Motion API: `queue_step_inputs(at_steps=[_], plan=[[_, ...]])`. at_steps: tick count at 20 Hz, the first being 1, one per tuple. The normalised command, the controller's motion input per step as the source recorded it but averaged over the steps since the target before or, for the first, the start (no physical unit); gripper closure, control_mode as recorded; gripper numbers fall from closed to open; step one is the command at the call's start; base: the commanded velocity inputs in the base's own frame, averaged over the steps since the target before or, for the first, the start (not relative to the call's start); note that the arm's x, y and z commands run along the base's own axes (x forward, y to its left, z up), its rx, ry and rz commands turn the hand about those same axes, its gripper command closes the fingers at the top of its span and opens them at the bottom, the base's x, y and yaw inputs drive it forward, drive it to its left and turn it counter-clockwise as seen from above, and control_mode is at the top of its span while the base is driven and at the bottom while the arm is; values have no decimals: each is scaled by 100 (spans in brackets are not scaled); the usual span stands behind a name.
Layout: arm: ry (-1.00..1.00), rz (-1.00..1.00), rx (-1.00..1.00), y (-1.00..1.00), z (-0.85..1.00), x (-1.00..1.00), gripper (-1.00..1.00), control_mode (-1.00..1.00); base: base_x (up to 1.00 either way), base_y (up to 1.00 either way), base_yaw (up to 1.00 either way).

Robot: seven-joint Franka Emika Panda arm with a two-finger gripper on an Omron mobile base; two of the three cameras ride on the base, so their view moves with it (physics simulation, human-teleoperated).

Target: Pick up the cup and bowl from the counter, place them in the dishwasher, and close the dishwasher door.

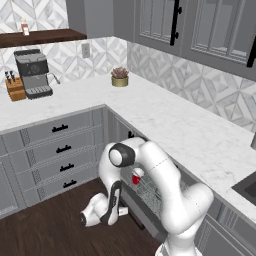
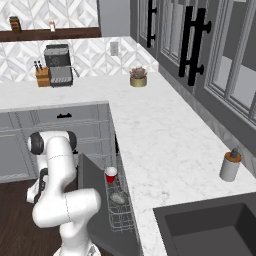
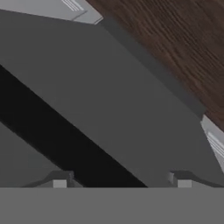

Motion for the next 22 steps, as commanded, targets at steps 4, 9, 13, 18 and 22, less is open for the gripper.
queue_step_inputs(at_steps=[4,9,13,18,22], plan=[[12,0,-13,-100,0,28,-100,-100,0,0,0],[12,0,-9,-100,0,28,-100,-100,0,0,0],[13,0,-6,-100,-8,31,-100,-100,0,0,0],[11,0,-2,-100,-19,35,-100,-100,0,0,0],[5,0,0,-100,-14,36,-100,-100,0,0,0]])
